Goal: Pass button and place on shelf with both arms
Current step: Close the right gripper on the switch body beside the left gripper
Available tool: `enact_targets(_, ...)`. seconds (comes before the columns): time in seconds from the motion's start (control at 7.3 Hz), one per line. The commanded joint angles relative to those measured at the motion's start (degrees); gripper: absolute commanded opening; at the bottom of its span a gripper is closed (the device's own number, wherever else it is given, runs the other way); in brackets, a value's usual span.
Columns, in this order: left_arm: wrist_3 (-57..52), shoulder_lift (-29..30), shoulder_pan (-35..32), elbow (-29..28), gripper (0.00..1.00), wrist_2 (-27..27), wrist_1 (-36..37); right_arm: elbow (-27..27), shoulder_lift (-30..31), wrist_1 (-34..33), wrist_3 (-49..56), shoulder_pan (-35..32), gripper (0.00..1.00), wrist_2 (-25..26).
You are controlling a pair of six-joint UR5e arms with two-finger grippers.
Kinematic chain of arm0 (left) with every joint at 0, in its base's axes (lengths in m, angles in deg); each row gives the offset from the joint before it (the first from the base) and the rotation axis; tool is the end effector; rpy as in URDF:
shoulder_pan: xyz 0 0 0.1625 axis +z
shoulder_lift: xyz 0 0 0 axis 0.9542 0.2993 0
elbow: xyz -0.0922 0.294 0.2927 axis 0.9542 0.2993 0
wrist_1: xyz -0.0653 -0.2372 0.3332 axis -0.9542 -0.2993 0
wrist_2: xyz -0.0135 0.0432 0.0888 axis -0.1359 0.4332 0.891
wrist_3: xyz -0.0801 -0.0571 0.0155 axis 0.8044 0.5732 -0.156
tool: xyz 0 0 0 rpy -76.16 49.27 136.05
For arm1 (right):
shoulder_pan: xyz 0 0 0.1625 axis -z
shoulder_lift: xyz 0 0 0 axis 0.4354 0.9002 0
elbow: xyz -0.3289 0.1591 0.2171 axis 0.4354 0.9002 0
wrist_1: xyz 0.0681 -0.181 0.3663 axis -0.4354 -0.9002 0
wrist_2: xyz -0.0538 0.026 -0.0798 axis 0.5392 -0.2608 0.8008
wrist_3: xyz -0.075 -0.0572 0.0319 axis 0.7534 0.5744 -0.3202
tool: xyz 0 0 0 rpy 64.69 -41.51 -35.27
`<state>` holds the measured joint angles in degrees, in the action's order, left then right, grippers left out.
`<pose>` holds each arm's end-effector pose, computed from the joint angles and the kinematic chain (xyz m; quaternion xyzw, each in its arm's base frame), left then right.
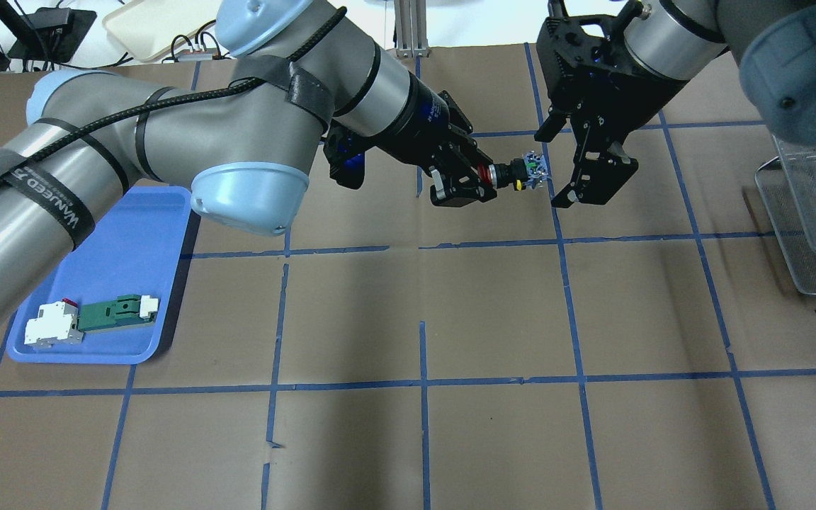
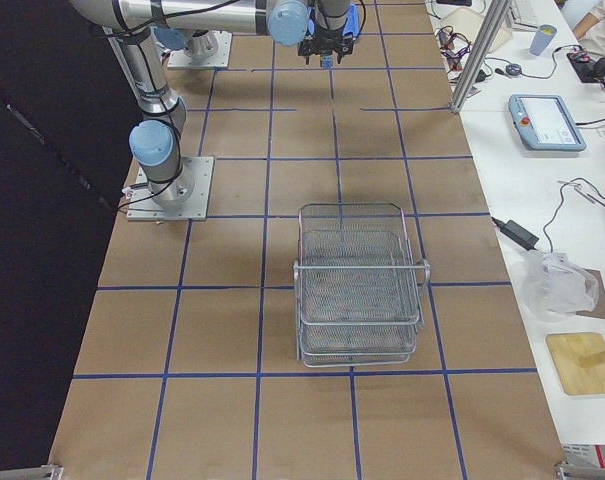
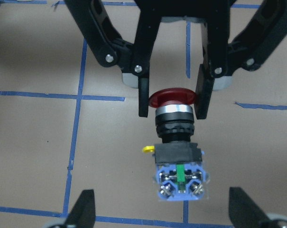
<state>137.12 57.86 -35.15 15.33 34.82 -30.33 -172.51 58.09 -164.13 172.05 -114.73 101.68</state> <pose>-0.3577 -0.4931 0.4215 0.6734 -0.6667 -0.2246 0.2272 0.1590 -0.4972 0.4645 -0.7171 0.6729 -0.1136 0.1417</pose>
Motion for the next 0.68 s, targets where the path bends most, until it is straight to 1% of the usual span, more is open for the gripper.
enact_targets(0.0,0.35,-0.23,-0.19,-0.10,0.00,0.01,-0.02,-0.69,-0.65,-0.27,-0.18,-0.03,1.00,-0.20)
enact_targets(0.14,1.14,-0.14,-0.28,-0.80,0.00,-0.08,-0.11,-0.78,-0.66,-0.27,-0.18,-0.03,1.00,-0.37)
enact_targets(0.27,1.49,-0.05,-0.37,-1.33,0.00,-0.08,-0.20,-0.78,-0.83,-0.36,-0.18,-0.03,1.00,-3.50)
enact_targets(0.55,1.58,-0.14,-0.45,-1.34,0.00,0.01,-0.28,-0.78,-0.83,-0.71,-0.18,-0.12,1.00,-4.06)
